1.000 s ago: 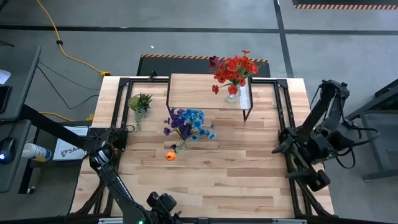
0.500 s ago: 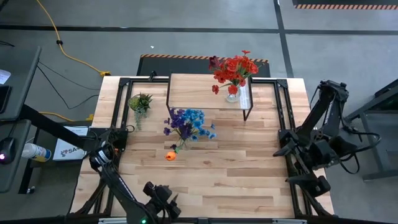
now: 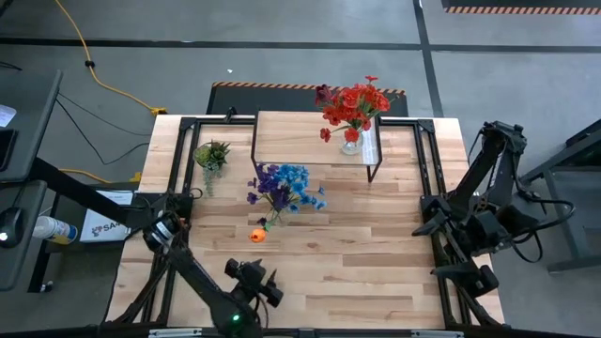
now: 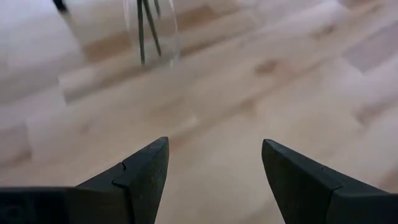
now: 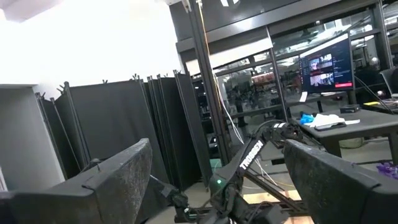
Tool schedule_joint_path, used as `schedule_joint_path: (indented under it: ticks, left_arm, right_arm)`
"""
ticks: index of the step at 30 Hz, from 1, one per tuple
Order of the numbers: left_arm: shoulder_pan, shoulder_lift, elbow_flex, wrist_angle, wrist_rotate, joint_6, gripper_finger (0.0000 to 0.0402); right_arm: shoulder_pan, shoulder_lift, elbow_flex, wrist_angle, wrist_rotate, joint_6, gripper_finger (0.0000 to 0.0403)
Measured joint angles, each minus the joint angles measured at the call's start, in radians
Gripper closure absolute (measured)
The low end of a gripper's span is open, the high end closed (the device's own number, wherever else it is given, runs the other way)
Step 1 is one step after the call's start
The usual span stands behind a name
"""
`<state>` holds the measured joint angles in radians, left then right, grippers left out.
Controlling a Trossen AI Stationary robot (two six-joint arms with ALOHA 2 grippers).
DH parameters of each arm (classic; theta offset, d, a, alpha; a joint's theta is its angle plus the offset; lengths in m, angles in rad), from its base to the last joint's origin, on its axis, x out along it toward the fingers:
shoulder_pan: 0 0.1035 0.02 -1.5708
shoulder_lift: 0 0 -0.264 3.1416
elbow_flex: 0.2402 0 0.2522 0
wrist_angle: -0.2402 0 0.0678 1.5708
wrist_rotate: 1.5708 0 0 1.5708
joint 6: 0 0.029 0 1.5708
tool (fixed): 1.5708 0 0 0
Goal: Pick and place flowers into a vace then onto a shelf
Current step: Put the transparent crystal vase with flowers on the shelf
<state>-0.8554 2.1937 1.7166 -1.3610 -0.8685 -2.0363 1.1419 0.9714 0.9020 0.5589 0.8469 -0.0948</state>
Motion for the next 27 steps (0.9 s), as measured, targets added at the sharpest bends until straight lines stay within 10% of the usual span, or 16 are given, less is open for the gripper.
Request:
schedule_joint_path:
  ticks: [8,27]
  left_arm:
    - [0.092,0.0,0.0,0.0,-0.019,0.12,0.011]
    - [0.103,-0.006,0.103,-0.01,0.41,0.272,0.011]
  right_arm:
    - [0.015,0.0,0.0,0.0,-0.015,0.007,0.0052]
    - [0.057,0.0,0.0,0.0,-0.008,-0.015,0.0052]
